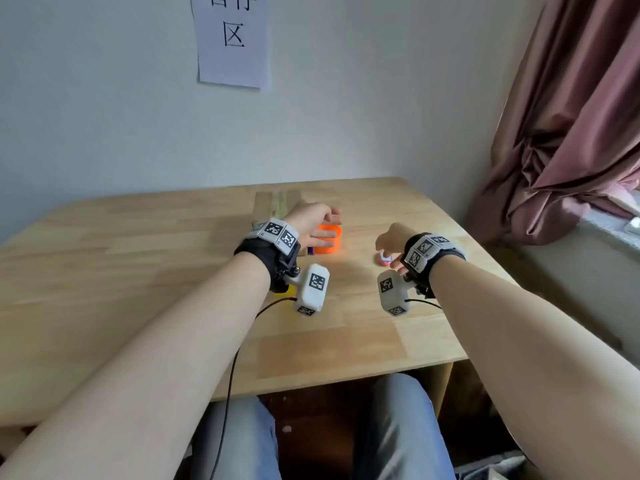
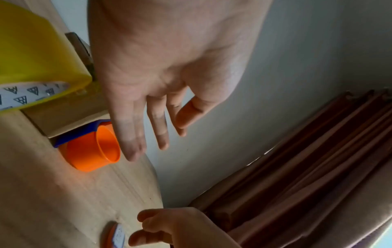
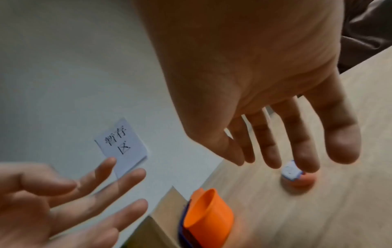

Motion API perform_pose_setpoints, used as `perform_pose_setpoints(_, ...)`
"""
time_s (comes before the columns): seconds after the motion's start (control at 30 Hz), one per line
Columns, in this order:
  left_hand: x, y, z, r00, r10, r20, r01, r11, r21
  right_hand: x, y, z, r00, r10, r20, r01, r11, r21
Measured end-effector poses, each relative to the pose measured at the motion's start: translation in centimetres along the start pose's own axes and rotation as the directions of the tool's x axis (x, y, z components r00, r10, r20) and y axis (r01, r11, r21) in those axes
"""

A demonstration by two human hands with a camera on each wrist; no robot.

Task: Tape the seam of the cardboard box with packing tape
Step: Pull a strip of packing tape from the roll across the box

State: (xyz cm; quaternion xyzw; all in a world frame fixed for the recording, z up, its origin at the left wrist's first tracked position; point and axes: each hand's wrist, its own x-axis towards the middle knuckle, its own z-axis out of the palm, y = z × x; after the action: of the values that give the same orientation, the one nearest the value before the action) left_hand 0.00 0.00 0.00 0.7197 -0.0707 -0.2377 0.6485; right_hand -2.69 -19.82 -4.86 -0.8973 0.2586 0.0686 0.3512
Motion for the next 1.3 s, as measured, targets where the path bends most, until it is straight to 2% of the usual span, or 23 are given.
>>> perform_pose_setpoints(0.17,2.3,-0.3,1.2,0.999,-0.049,-0.008,0.049,0.995,0.083,2.5,2.4,0.4,1.0,0.009,0.003,-0.009,0.997,0.083)
perform_pose_setpoints(0.23,3.4,-0.4,1.6,0.998,-0.062,-0.007,0.062,0.994,0.089,3.8,2.7,0.9,0.999,0.045,-0.003,-0.044,0.999,0.03)
perform_pose_setpoints(0.33,4.5,-0.1,1.9,0.998,-0.056,0.009,0.055,0.994,0.093,5.4,3.0,1.6,0.996,0.083,-0.011,-0.084,0.984,-0.159)
perform_pose_setpoints(0.47,5.5,0.9,1.6,1.0,-0.015,0.016,0.014,0.997,0.074,6.9,2.7,2.5,1.0,0.015,-0.02,-0.017,0.99,-0.143)
perform_pose_setpoints(0.53,5.6,1.5,0.9,1.0,0.012,0.023,-0.014,0.998,0.059,6.9,1.7,2.7,0.999,-0.035,0.017,0.034,0.997,0.064)
perform_pose_setpoints(0.6,5.6,2.2,0.0,0.999,0.046,0.006,-0.046,0.998,0.049,6.3,-0.1,2.5,0.987,-0.148,0.06,0.115,0.922,0.369)
perform_pose_setpoints(0.67,5.6,2.8,-1.3,0.997,0.069,-0.035,-0.067,0.996,0.051,5.4,-2.4,1.9,0.954,-0.301,-0.002,0.263,0.828,0.495)
perform_pose_setpoints(0.77,5.5,3.4,-3.5,0.995,0.058,-0.085,-0.051,0.995,0.083,4.2,-6.0,1.6,0.878,-0.466,-0.11,0.448,0.719,0.532)
perform_pose_setpoints(0.87,4.8,3.8,-5.5,0.994,0.009,-0.107,-0.001,0.997,0.076,3.3,-8.8,1.8,0.81,-0.559,-0.178,0.566,0.665,0.486)
perform_pose_setpoints(0.97,4.1,3.8,-7.5,0.994,0.013,-0.105,-0.007,0.998,0.064,2.9,-10.6,2.4,0.741,-0.636,-0.215,0.658,0.622,0.425)
perform_pose_setpoints(1.07,3.9,3.2,-9.1,0.987,0.077,-0.144,-0.066,0.995,0.078,2.6,-11.7,3.2,0.723,-0.671,-0.162,0.665,0.614,0.425)
perform_pose_setpoints(1.2,4.1,2.0,-11.1,0.974,0.106,-0.201,-0.098,0.994,0.048,2.0,-12.5,3.6,0.748,-0.66,0.063,0.54,0.661,0.521)
perform_pose_setpoints(1.3,4.4,0.8,-12.2,0.968,0.129,-0.217,-0.117,0.991,0.064,1.6,-12.9,3.9,0.743,-0.651,0.158,0.518,0.708,0.481)
